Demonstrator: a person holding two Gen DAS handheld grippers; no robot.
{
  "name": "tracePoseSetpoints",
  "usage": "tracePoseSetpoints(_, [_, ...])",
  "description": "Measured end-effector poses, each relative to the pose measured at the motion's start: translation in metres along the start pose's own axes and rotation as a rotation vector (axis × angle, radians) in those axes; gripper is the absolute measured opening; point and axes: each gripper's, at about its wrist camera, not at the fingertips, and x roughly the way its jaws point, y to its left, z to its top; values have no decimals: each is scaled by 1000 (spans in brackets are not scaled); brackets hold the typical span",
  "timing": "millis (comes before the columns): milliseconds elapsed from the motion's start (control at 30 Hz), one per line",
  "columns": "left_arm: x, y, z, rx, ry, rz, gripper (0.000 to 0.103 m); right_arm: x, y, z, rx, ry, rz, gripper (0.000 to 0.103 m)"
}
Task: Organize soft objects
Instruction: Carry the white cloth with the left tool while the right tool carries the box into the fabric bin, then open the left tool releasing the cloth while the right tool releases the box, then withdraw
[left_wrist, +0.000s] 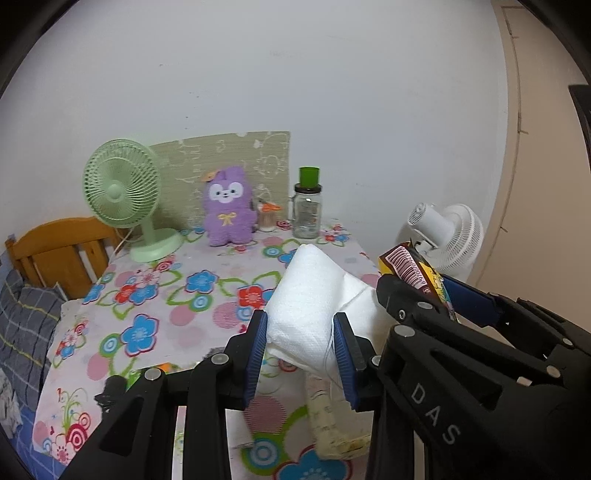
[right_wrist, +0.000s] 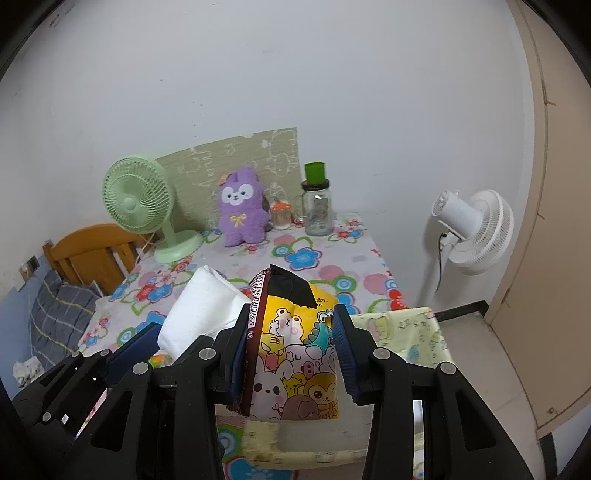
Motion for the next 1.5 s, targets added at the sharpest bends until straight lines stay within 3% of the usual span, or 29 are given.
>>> tracePoseSetpoints(600, [62, -55, -10, 61, 131, -96, 39, 47, -67, -17, 59, 105, -89, 45])
tracePoseSetpoints(733, [79, -59, -14, 68, 178, -96, 44, 60, -75, -22, 74, 139, -97, 45])
tracePoseSetpoints(933, [94, -62, -18, 86, 218, -97, 70, 77, -80, -27, 83, 174, -94, 48])
tracePoseSetpoints(1000, [96, -62, -18, 87, 223, -93, 78, 80, -82, -27, 87, 178, -101, 53])
tracePoseSetpoints(1067, [98, -62, -19, 88, 225, -95, 85, 81, -82, -27, 91, 173, -107, 65])
tracePoseSetpoints(1233, [101, -64, -18, 95, 234, -99, 93, 81, -83, -26, 94, 166, -124, 80])
tracePoseSetpoints(1500, [89, -61, -13, 100, 203, -94, 96, 68, -78, -23, 87, 145, -148, 87])
